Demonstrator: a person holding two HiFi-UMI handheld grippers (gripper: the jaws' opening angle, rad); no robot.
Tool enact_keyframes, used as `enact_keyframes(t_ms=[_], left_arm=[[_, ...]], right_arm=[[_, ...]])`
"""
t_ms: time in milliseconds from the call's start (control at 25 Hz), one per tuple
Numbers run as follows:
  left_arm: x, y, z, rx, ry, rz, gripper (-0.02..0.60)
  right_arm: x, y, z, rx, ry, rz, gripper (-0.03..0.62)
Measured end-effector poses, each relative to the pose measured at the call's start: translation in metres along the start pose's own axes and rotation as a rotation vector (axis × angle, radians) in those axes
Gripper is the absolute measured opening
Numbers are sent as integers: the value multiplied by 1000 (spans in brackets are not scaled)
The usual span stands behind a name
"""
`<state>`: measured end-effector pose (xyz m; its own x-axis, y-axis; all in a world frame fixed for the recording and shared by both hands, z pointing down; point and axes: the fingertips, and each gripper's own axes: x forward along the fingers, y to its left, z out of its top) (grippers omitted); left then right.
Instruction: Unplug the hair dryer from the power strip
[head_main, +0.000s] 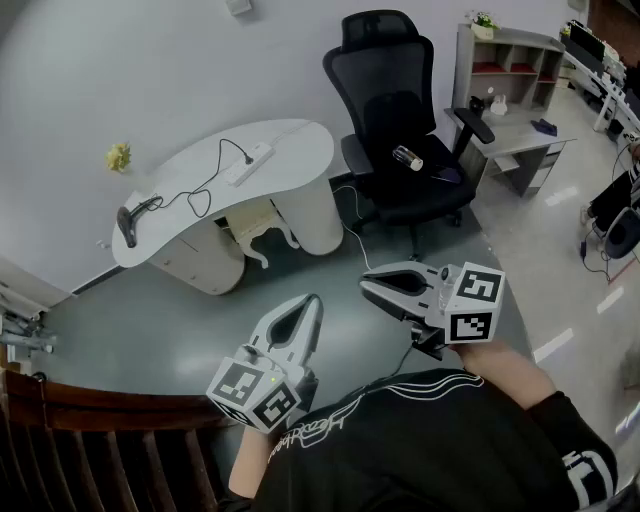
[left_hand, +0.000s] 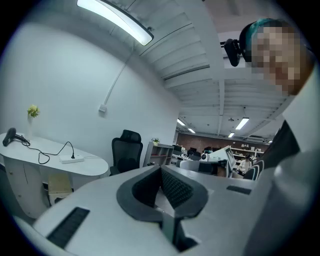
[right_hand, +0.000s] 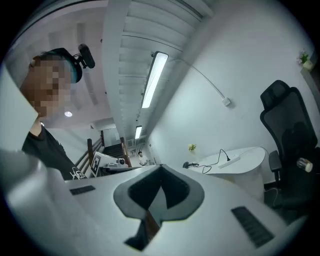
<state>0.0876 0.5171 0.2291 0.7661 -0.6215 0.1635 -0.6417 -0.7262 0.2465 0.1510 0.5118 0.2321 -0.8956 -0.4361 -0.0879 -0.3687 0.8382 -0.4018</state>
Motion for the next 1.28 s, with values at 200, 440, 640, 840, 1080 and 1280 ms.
enact_keyframes(t_ms=[200,440,640,840,1080,1280], left_arm=[[3,-1,-6,-14,3,-5,3],[5,-5,-12,-11,2,-22,3],[1,13,-11,-31,-9,-3,3],[5,37,-11,-57,-17,13,3],[38,105,3,-69,-17,30,3],[79,181,19,-87,-6,35,3]], right_arm=[[-3,-4,-5,1,0,-5,-3],[-6,-9,-11,45,-18,-18,-3],[7,-20,-11,61,-21,-9,-3],[21,-36,-15,75,-9,4,-2],[66,-94,-5,93,9,-5,-2],[118,-163,12,97,26,-21,-2]])
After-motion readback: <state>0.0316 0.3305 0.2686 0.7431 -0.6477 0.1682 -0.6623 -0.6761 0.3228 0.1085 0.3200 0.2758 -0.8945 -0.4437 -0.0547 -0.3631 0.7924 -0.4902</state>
